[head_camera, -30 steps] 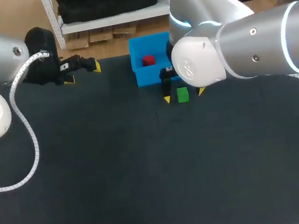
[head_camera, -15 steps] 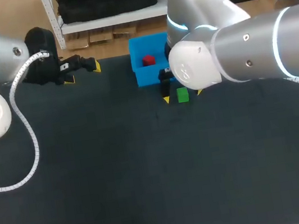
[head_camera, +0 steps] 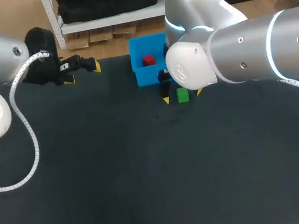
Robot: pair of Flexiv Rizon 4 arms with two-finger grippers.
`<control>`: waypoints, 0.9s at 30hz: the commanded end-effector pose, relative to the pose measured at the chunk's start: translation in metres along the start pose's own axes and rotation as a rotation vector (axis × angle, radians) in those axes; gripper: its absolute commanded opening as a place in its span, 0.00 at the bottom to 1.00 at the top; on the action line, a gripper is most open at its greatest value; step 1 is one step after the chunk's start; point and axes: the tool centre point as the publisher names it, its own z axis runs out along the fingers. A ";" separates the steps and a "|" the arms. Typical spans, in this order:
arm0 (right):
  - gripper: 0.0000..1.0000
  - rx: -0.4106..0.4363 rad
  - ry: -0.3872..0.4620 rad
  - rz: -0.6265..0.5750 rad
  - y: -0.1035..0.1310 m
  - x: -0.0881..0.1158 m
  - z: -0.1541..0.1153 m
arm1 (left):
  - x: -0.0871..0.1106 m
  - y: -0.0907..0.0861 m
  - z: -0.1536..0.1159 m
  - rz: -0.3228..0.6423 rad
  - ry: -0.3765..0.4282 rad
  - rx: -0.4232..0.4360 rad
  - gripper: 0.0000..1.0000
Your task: Use the left arm to pick the red cube and place it into the blue plastic box first, then use the right arm to grasp the green cube and put it into the same blue plastic box after the first action is fully finished.
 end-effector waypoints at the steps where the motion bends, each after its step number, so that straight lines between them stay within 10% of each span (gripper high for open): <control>1: 1.00 -0.002 0.001 0.005 0.000 0.002 0.000 | 0.001 0.001 -0.001 0.001 -0.004 0.007 1.00; 11: 1.00 -0.012 -0.002 0.017 -0.004 0.005 0.004 | 0.001 0.001 -0.001 0.001 -0.004 0.007 1.00; 15: 0.07 -0.016 -0.006 0.021 -0.004 0.006 0.004 | 0.001 0.001 -0.001 0.001 -0.004 0.007 1.00; 16: 0.00 -0.017 -0.008 0.021 -0.004 0.006 0.004 | 0.001 0.001 -0.001 0.001 -0.004 0.007 1.00; 27: 0.00 -0.031 -0.021 0.014 -0.004 0.007 0.002 | 0.001 0.001 -0.001 0.001 -0.004 0.007 1.00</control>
